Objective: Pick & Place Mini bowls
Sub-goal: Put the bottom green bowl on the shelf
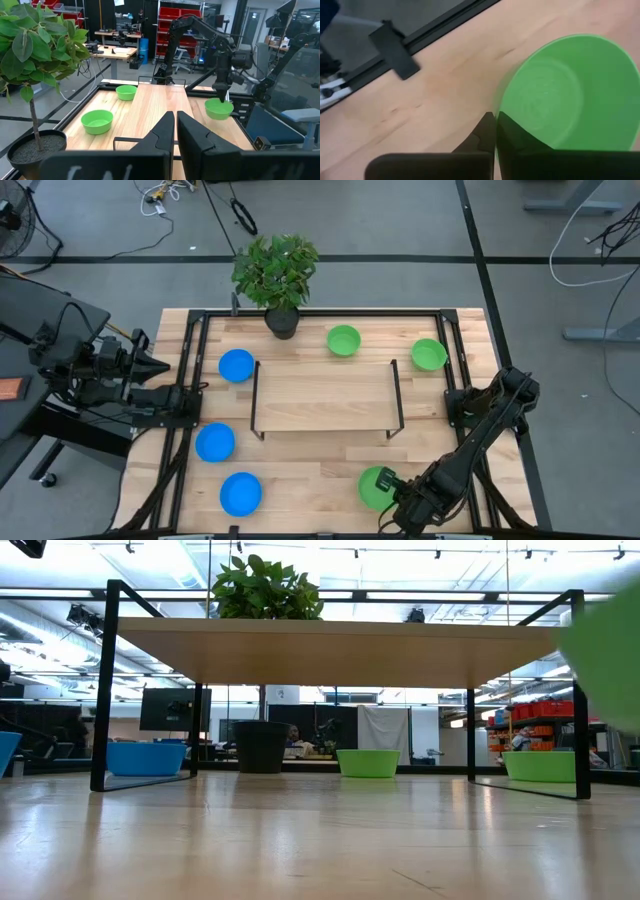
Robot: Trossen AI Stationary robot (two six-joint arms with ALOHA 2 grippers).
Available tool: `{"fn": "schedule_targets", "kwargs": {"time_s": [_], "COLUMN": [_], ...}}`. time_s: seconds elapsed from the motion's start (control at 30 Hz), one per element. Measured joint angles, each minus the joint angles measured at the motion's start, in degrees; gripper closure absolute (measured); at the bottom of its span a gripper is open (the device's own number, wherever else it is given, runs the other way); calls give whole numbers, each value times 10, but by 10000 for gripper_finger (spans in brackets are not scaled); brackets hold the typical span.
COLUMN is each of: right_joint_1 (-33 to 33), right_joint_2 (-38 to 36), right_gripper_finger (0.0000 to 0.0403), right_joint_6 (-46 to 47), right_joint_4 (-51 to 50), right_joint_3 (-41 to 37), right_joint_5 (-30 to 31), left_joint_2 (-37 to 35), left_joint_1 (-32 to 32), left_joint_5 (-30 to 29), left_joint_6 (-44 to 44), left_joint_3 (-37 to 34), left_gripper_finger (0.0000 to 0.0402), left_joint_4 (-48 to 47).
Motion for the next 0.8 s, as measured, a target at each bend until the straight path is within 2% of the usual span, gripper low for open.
{"fn": "schedule_targets", "kwargs": {"time_s": [0.5,0.8], "right_joint_1": [-68,-143], "right_joint_2": [0,-3], "right_gripper_finger": [401,401], "right_joint_6": [17,46], "right_joint_4": [-145,-213], "right_joint_3": [177,234], "right_joint_5": [49,65], "left_joint_2": [0,0], "left_joint_1": [0,0], "left_joint_5": [0,0], "left_joint_6": [0,0], "left_joint_3": [0,0], "left_gripper_finger": [378,378], "left_joint_4": [0,0]}}
